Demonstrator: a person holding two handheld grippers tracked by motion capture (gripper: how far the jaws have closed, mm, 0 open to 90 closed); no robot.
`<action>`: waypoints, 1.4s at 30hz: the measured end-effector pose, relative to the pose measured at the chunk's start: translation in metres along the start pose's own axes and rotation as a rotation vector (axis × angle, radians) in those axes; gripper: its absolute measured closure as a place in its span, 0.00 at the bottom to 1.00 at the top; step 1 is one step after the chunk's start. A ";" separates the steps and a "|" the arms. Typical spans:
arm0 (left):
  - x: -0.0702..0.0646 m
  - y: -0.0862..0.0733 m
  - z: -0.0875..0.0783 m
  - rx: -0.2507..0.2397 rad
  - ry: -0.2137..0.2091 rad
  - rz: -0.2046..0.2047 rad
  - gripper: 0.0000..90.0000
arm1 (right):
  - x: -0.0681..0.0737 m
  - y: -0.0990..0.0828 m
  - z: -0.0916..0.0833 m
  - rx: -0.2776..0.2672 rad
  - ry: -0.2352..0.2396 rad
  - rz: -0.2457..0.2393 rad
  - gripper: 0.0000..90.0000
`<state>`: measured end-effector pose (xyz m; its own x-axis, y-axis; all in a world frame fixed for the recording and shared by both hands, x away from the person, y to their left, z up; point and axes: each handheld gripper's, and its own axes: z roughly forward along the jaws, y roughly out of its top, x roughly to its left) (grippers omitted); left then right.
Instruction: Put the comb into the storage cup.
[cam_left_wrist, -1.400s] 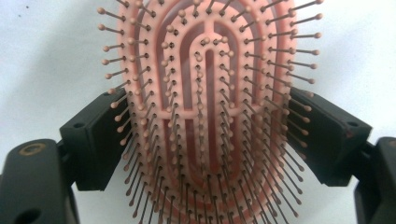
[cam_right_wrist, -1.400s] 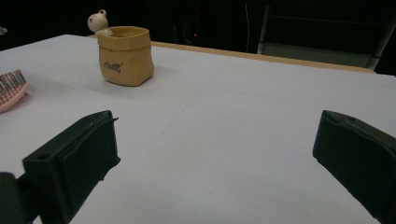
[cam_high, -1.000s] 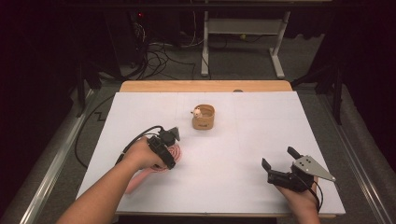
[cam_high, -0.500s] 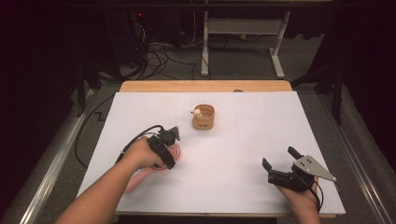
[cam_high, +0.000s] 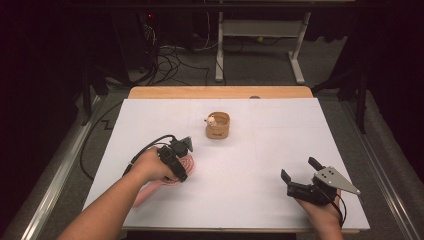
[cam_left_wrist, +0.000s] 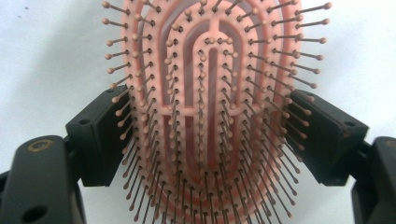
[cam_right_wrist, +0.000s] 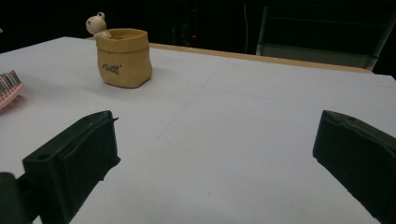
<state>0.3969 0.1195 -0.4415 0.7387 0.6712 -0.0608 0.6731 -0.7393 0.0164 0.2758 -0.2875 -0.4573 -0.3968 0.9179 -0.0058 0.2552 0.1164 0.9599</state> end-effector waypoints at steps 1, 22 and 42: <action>0.000 -0.001 -0.001 -0.005 -0.001 0.000 0.22 | 0.000 0.000 0.000 0.000 0.000 0.000 0.01; 0.012 -0.028 -0.043 -0.254 -0.044 -0.027 0.22 | 0.001 0.000 0.000 -0.001 -0.001 0.002 0.01; 0.016 -0.041 -0.062 -0.449 -0.022 -0.051 0.22 | 0.000 0.000 -0.001 -0.002 -0.001 0.007 0.01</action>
<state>0.3834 0.1640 -0.3816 0.7063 0.7017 -0.0936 0.6605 -0.6057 0.4438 0.2751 -0.2876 -0.4569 -0.3942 0.9190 0.0011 0.2560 0.1086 0.9606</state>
